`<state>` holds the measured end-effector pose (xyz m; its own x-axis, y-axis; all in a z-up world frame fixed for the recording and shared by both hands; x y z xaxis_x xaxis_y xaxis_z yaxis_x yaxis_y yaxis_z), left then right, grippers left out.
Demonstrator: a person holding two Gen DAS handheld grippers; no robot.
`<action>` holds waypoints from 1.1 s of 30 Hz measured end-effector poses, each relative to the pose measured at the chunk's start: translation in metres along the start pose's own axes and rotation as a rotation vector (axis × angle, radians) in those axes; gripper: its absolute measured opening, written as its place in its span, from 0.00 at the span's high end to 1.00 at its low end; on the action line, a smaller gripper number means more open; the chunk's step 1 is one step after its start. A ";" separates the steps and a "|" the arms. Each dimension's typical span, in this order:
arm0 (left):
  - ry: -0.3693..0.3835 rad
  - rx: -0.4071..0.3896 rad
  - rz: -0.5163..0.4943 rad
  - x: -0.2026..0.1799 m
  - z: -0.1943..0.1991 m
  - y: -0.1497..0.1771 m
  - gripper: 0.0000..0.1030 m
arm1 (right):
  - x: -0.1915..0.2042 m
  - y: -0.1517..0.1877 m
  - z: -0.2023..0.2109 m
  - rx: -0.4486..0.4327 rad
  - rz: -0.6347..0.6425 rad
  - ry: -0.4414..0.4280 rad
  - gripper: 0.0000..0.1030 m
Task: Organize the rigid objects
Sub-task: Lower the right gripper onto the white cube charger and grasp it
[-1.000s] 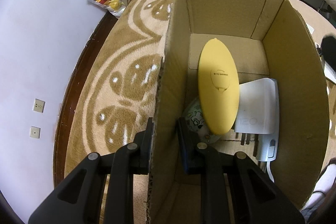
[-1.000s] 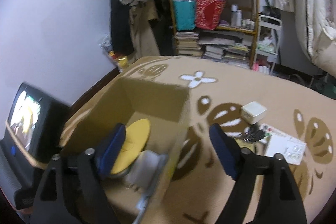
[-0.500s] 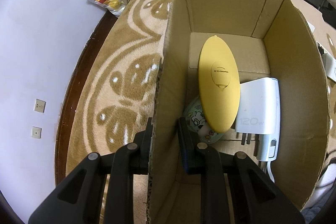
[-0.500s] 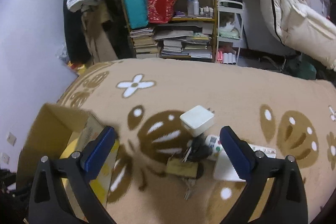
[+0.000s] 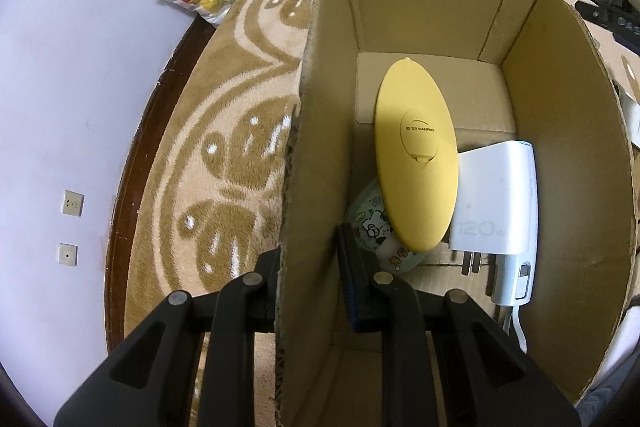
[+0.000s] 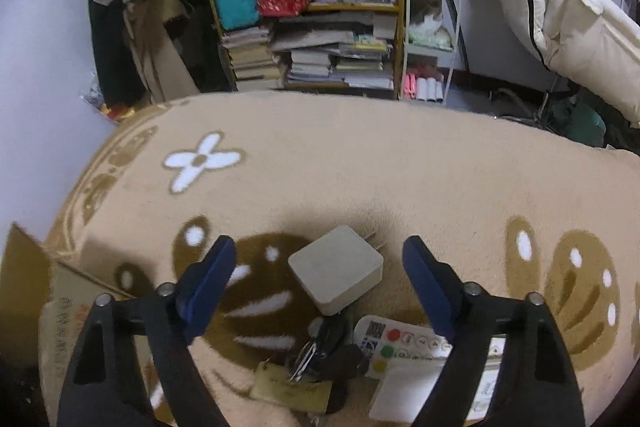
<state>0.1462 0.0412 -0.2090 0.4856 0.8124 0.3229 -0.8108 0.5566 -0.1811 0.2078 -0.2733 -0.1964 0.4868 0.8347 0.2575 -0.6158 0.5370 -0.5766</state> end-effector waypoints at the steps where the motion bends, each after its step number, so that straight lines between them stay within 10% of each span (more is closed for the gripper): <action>1: 0.001 0.000 -0.002 0.000 -0.001 0.000 0.81 | 0.000 0.001 -0.005 0.013 0.001 0.002 0.19; 20: -0.016 0.012 -0.021 -0.004 -0.005 -0.002 0.81 | -0.005 0.018 -0.024 0.080 0.092 0.090 0.37; 33: -0.025 0.015 -0.023 -0.003 -0.005 -0.001 0.81 | 0.026 0.039 0.046 0.020 0.013 -0.125 0.37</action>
<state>0.1475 0.0389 -0.2139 0.4956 0.7948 0.3503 -0.8047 0.5720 -0.1592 0.1680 -0.2254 -0.1769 0.3989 0.8494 0.3455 -0.6343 0.5277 -0.5650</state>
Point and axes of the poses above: each gripper's, at about its wrist camera, not at the fingertips, and z roughly against the way its jaws point, x to its left, y to its underside, the point moved 8 cm from there along -z, roughly the way its jaws point, and after that the axes turned 15 degrees about -z, right-handed, at the moved point
